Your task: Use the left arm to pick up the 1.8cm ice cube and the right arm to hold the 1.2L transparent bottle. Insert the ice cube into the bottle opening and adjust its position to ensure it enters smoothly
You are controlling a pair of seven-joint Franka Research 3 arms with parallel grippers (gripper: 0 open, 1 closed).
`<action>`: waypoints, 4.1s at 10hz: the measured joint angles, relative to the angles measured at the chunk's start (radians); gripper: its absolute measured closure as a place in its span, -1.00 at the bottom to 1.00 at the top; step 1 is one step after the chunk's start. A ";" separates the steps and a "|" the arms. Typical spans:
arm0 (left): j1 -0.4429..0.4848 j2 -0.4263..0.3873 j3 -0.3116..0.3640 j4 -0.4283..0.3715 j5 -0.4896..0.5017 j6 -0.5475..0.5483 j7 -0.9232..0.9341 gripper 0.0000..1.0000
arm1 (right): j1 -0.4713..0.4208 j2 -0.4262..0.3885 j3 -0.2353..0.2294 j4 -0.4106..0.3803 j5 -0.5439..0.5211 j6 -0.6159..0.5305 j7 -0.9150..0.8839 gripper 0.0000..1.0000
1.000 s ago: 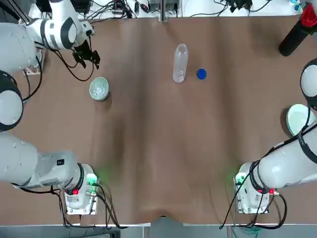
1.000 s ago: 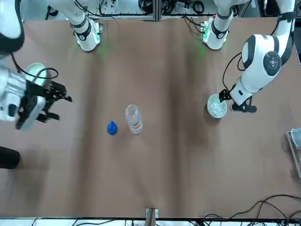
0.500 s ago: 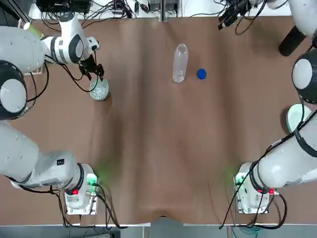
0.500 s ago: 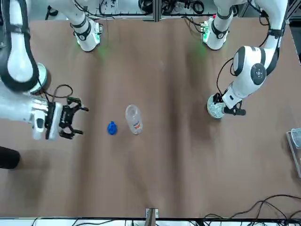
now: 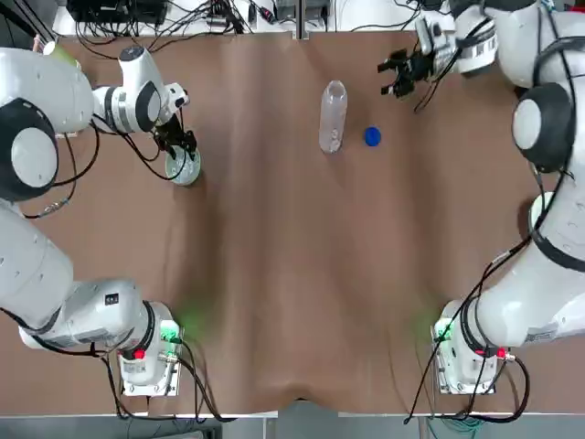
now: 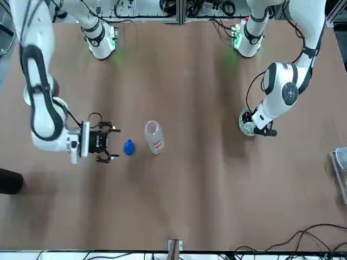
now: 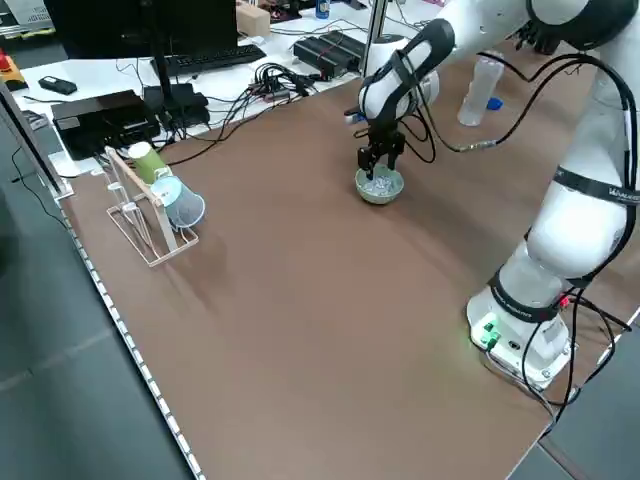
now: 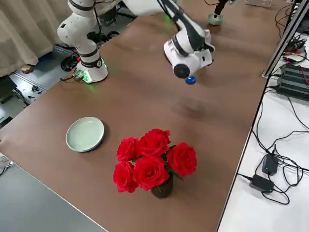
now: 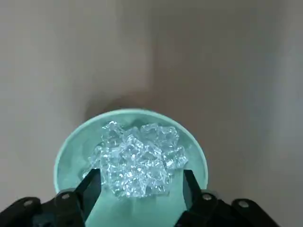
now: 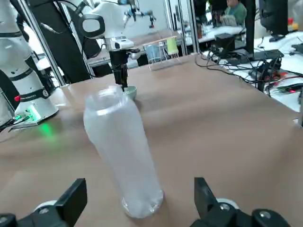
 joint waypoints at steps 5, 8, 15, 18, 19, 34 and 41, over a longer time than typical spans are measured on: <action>0.002 0.009 0.001 -0.005 0.000 0.003 0.000 -0.41 | 0.019 0.137 0.091 -0.004 0.159 -0.025 -0.289 -1.00; 0.012 0.009 0.002 -0.010 0.000 0.003 0.000 -0.30 | 0.039 0.172 0.117 -0.003 0.204 -0.025 -0.343 -1.00; 0.015 0.008 0.002 -0.011 0.000 0.003 0.000 0.57 | 0.090 0.233 0.122 0.011 0.316 -0.032 -0.423 -1.00; 0.015 -0.023 0.001 0.008 0.000 0.002 0.000 0.57 | 0.096 0.240 0.122 0.013 0.319 -0.033 -0.426 -1.00; 0.015 -0.041 0.000 0.023 0.000 -0.018 0.000 0.57 | 0.099 0.241 0.122 0.015 0.320 -0.033 -0.427 -1.00; -0.508 0.056 -0.014 0.802 -0.002 -0.560 -0.713 0.57 | 0.102 0.256 0.132 0.039 0.331 -0.044 -0.457 -1.00; -0.975 0.357 0.284 1.178 -0.002 -0.561 -1.002 0.57 | 0.102 0.256 0.131 0.044 0.331 -0.045 -0.462 -1.00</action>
